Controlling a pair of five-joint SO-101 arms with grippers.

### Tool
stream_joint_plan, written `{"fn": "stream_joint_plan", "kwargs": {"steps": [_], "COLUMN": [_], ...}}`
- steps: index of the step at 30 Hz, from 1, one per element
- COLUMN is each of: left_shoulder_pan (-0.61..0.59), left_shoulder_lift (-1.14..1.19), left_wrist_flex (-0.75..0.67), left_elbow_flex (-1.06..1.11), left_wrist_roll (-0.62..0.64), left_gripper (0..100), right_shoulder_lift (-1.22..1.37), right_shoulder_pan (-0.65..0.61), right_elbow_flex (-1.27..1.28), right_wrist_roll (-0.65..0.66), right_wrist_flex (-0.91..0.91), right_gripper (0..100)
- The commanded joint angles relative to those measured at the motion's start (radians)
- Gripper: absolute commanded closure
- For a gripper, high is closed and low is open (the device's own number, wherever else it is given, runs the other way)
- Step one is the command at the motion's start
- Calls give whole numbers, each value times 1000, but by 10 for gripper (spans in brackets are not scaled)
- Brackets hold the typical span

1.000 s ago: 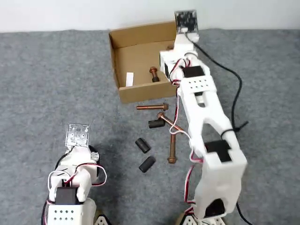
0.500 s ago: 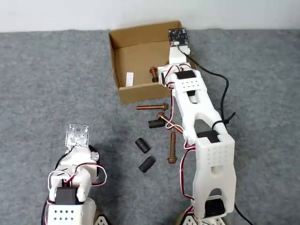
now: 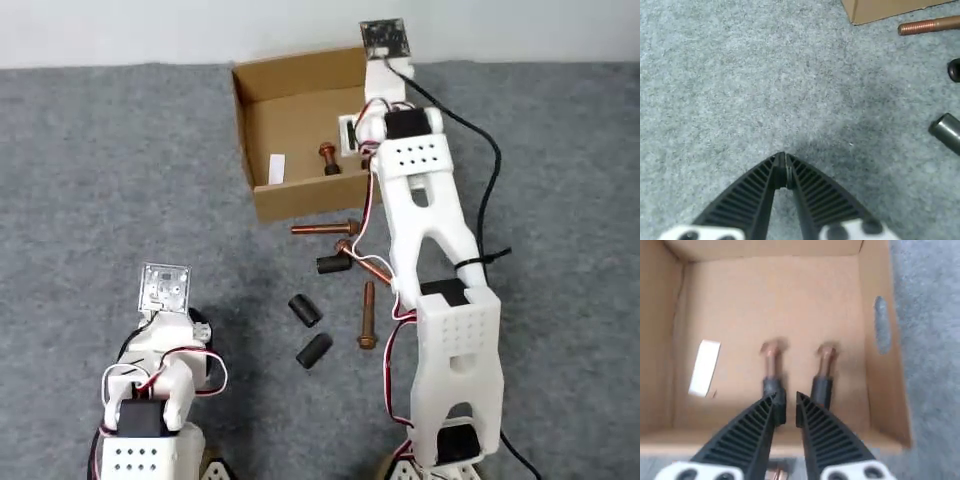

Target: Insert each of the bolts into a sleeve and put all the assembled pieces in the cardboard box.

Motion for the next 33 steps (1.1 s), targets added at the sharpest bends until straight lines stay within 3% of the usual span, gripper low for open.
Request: {"fn": "stream_joint_plan", "kwargs": {"steps": [1,5,9,15,23,30,33], "left_shoulder_pan": [-6,-6,-6,-71,-163,-176,-175], "left_shoulder_lift": [-5,-6,-8,-9,-9,-9,-9], "left_wrist_flex": [-23,-23,-23,-26,-34,-57,-57], "left_elbow_flex": [-7,-7,-7,-7,-10,-7,-7], "left_wrist_roll": [-3,-3,-3,-3,-3,-3,-3], "left_gripper": [995,995,995,995,995,995,995], "right_shoulder_lift": [-67,-68,-64,-142,-361,-372,-328], "right_shoulder_pan": [-39,-76,-108,-139,-252,-351,-377], "right_elbow_flex": [-137,-203,-224,-110,324,565,580], "right_wrist_roll": [14,20,147,192,193,190,192], "right_wrist_flex": [209,407,570,572,570,541,518], "right_gripper": [980,976,977,979,973,805,800]}}
